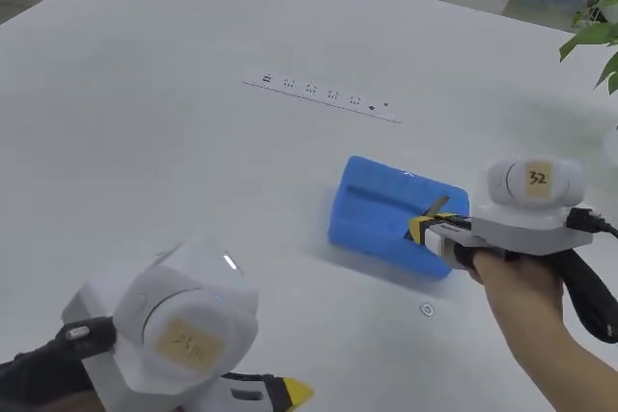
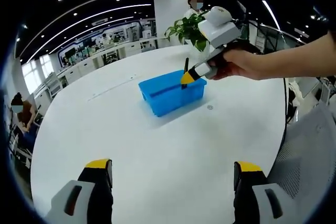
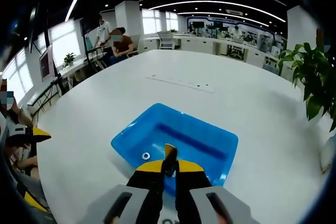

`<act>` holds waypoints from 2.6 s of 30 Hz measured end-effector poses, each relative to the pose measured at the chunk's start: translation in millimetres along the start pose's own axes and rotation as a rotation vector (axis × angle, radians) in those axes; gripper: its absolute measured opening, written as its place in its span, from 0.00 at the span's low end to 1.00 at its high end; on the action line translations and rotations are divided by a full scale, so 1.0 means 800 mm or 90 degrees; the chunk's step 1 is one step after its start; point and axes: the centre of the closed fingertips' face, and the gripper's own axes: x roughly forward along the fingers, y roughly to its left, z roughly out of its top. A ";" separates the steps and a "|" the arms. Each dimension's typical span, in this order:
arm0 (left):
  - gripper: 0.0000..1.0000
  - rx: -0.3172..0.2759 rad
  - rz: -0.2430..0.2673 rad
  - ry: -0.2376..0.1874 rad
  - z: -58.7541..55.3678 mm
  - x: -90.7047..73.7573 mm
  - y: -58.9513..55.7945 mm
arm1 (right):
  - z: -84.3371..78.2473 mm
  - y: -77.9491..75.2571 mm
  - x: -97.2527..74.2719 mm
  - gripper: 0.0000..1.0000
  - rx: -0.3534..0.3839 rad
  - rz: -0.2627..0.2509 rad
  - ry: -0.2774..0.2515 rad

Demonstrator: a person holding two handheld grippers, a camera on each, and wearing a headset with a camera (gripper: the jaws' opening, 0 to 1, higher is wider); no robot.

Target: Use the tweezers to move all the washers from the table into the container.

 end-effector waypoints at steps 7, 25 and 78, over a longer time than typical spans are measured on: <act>0.99 0.005 0.001 -0.001 0.003 -0.002 -0.001 | 0.005 -0.004 -0.012 0.04 0.005 -0.010 -0.019; 0.99 0.013 -0.004 -0.009 0.009 -0.002 -0.009 | 0.036 0.008 -0.122 0.04 0.093 0.001 -0.142; 0.96 0.031 -0.005 -0.003 0.005 -0.001 -0.013 | -0.069 -0.002 -0.070 0.02 0.093 -0.057 -0.026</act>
